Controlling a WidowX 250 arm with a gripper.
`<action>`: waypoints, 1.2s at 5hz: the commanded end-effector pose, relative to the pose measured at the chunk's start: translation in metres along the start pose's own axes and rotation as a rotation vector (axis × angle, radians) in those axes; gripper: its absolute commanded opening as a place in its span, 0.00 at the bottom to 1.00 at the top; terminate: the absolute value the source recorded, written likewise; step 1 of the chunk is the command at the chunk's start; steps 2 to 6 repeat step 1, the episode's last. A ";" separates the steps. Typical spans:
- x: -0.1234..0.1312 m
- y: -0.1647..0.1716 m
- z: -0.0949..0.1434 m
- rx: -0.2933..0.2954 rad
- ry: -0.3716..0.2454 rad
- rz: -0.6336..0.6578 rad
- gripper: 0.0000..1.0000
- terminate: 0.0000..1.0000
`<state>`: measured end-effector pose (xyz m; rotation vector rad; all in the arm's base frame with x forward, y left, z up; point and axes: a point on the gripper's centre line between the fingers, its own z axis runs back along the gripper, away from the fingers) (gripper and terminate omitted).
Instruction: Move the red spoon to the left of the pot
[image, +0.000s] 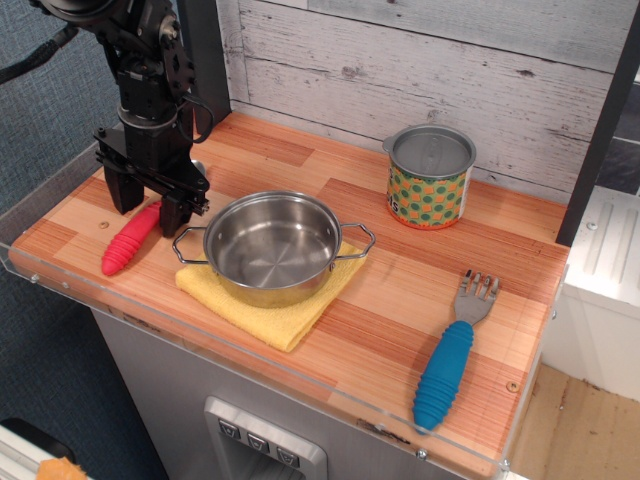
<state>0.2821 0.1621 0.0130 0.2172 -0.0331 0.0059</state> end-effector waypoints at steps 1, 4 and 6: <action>-0.009 0.016 0.039 0.037 -0.050 0.032 1.00 1.00; -0.009 0.016 0.039 0.037 -0.050 0.032 1.00 1.00; -0.009 0.016 0.039 0.037 -0.050 0.032 1.00 1.00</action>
